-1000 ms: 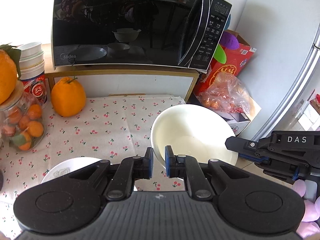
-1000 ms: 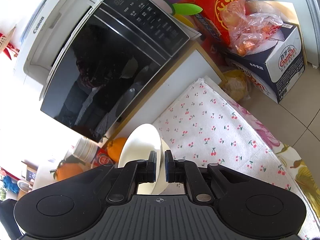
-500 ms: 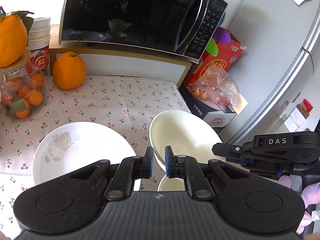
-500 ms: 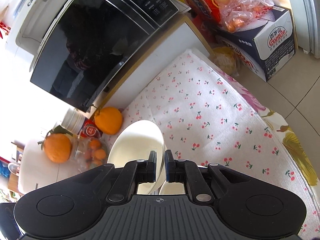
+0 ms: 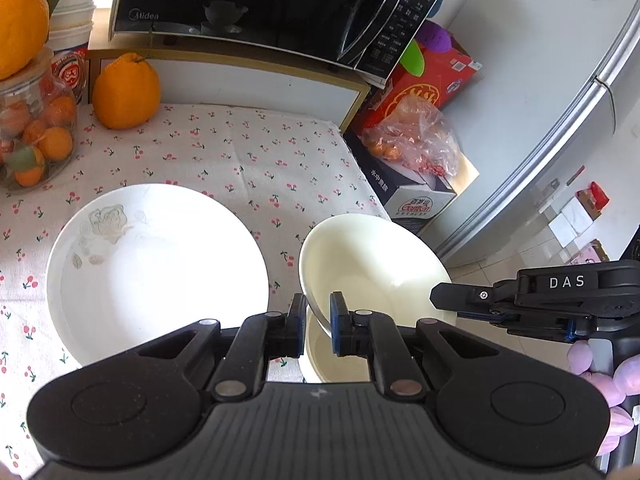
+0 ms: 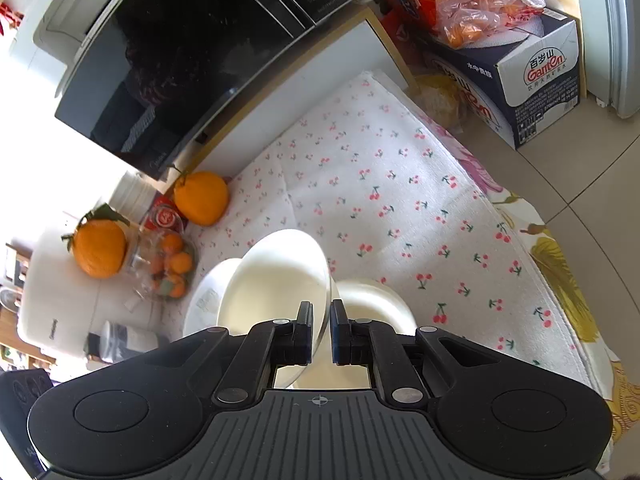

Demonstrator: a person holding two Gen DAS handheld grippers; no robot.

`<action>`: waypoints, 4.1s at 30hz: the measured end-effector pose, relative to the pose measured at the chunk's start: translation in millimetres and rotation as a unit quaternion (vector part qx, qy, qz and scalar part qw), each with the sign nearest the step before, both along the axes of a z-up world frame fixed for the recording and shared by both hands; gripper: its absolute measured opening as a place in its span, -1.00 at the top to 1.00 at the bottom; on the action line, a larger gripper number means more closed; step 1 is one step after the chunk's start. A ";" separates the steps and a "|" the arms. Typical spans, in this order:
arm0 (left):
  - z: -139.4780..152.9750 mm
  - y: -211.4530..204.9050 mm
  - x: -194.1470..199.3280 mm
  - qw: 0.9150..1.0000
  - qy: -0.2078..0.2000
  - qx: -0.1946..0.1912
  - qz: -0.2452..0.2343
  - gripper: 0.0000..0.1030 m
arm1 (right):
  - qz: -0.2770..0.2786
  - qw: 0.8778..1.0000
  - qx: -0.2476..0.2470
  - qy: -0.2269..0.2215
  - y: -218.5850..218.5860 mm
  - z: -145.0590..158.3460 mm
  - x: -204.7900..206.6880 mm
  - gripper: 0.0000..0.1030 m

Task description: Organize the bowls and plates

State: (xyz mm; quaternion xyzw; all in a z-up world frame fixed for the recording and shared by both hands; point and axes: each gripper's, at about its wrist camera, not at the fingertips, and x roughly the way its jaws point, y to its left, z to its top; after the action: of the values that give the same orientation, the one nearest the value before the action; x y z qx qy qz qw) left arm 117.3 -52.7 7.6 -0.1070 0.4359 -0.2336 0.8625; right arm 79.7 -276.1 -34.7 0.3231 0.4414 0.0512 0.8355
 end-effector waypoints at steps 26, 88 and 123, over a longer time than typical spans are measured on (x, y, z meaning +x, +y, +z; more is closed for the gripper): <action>-18.8 -15.2 -10.4 0.998 0.022 0.048 -0.039 0.76 | 0.020 0.997 -0.048 0.059 1.6 -20.0 -8.6 0.80; -25.3 -29.6 -20.8 0.989 -0.021 0.111 -0.101 0.66 | 0.089 0.976 -0.189 0.055 29.6 -25.7 -4.0 0.73; -21.3 -12.8 -51.1 0.968 -0.128 0.146 -0.160 -0.86 | 0.162 0.944 -0.277 -0.072 28.7 -24.0 -23.1 -0.57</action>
State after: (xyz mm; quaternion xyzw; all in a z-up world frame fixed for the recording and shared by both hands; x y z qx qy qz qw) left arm 66.2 -65.6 -13.7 0.1220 0.3623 -0.3139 0.8691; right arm 56.6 -247.5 -58.7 -0.0016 0.4232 0.0849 0.9021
